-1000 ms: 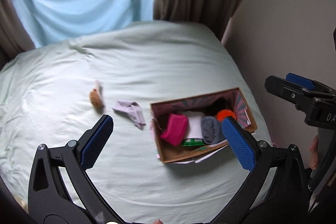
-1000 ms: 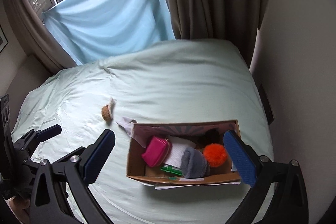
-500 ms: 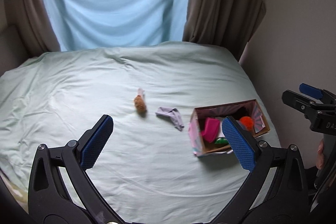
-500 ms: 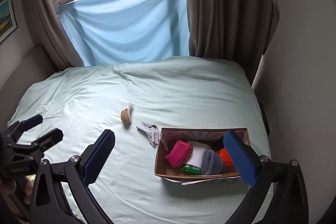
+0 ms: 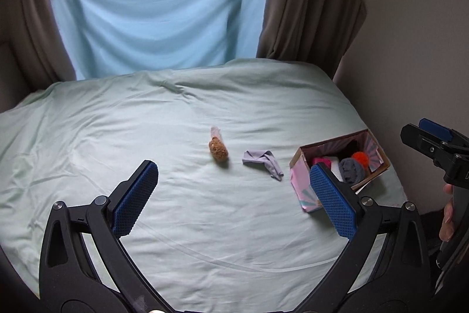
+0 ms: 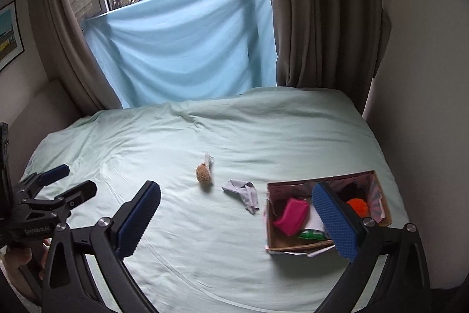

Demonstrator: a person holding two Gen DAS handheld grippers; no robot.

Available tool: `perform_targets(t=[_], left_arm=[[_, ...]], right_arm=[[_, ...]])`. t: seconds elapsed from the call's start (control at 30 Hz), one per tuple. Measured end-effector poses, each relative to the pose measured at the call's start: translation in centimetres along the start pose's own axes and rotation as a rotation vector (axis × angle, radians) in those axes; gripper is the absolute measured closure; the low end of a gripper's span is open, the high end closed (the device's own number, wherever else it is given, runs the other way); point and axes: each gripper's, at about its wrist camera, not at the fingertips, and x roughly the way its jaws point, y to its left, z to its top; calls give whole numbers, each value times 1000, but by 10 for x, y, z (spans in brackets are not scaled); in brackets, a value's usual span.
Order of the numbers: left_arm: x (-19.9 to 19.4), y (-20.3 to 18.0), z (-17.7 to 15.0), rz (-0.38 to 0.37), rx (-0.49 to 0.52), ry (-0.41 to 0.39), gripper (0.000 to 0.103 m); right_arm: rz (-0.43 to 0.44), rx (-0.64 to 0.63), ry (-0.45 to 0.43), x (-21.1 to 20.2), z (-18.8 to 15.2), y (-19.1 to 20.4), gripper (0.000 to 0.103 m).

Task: Organize soft objects
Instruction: 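Withdraw both tools from the box toward the brown plush and grey cloth, then grasp the brown plush toy with the left tool while the right tool grasps the grey cloth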

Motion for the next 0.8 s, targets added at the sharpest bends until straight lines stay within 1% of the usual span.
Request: perform_targets(t=[0.13,0.23,0.4,0.5,0.57,0.8], left_arm=[[30,21,6,-44,33,13,0],[61,33,9,-67,49,34,0],[117,51,10,-107,60,61,0],[150,58,9,-131,56,75,0],[173,61,8,-149,56,77,0],[268,64,-1,-179,55,105,2]], right_arm=[[-28,52,-3,24,-9,20,0],[-48,92,-12,46,-20,29,0],[-64,158,8,93,-40,38,0],[-79,171,25,127,-53,43,0],[-105,171,43,155,-63,43,0],[-158,168,83,250,-90,33,0]])
